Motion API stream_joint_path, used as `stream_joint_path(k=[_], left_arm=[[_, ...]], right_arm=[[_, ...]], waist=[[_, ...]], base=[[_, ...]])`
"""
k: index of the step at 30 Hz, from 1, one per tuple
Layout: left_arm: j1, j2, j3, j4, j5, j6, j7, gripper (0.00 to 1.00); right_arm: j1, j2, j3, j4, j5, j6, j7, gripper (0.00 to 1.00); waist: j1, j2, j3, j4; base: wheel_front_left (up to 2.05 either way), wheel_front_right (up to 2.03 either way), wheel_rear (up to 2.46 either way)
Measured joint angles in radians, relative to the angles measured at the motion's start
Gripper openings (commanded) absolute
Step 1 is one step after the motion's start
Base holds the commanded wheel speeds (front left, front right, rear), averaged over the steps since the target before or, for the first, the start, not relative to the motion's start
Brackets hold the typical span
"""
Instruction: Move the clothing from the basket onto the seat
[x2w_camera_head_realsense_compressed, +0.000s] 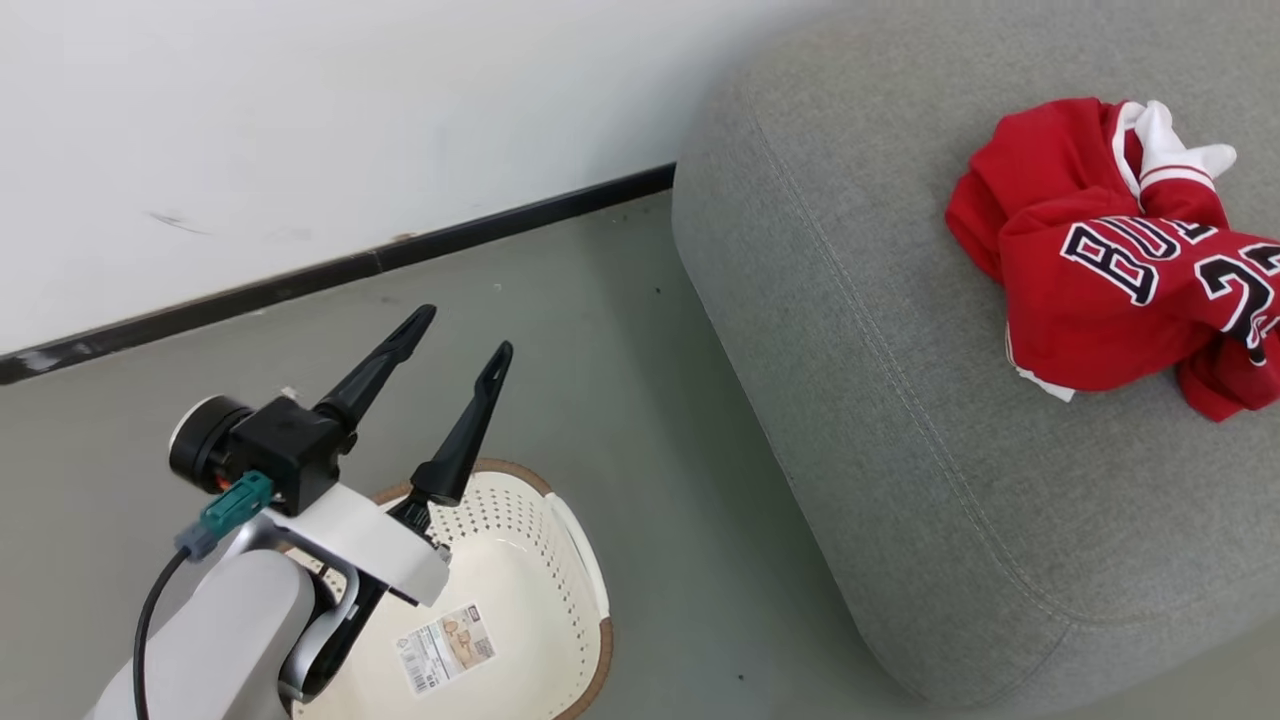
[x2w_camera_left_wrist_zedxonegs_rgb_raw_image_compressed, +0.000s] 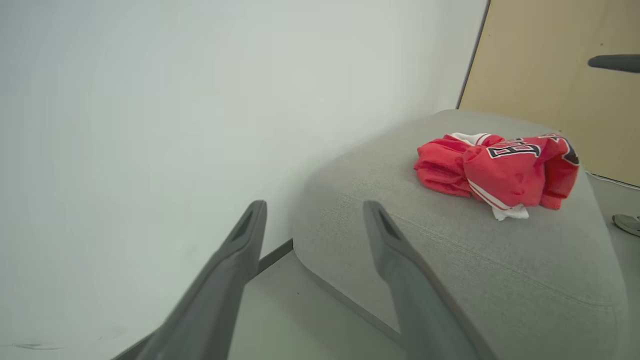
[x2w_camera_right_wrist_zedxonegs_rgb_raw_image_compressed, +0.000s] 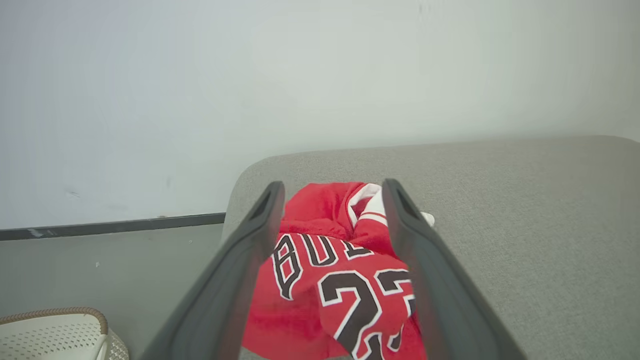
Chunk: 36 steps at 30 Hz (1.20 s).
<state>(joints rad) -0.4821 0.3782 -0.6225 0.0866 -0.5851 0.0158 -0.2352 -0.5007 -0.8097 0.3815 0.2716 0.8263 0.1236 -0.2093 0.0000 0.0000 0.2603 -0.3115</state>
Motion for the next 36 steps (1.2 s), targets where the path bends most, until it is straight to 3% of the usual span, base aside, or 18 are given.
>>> stream_joint_path(k=[23,29,36], left_arm=[[0.213,-0.06,0.204,0.002,-0.079,0.15,-0.014,1.0],[0.255,-0.088,0.268,-0.022,-0.078,0.178,-0.014,1.0],[0.305,-0.093,0.279,-0.033,-0.03,0.181,-0.014,1.0]], right_arm=[[0.071,0.182,0.047,-0.035,-0.087,0.0,-0.038,1.0],[0.11,0.238,-0.024,-0.061,-0.157,0.0,-0.038,1.0],[0.199,0.313,-0.085,-0.094,-0.244,0.0,-0.038,1.0]], waist=[[0.0,0.0,-0.125,0.167],[0.0,0.0,-0.149,0.212],[0.0,0.0,-0.171,0.259]], base=[[0.0,0.0,0.0],[0.0,0.0,0.0],[0.0,0.0,0.0]])
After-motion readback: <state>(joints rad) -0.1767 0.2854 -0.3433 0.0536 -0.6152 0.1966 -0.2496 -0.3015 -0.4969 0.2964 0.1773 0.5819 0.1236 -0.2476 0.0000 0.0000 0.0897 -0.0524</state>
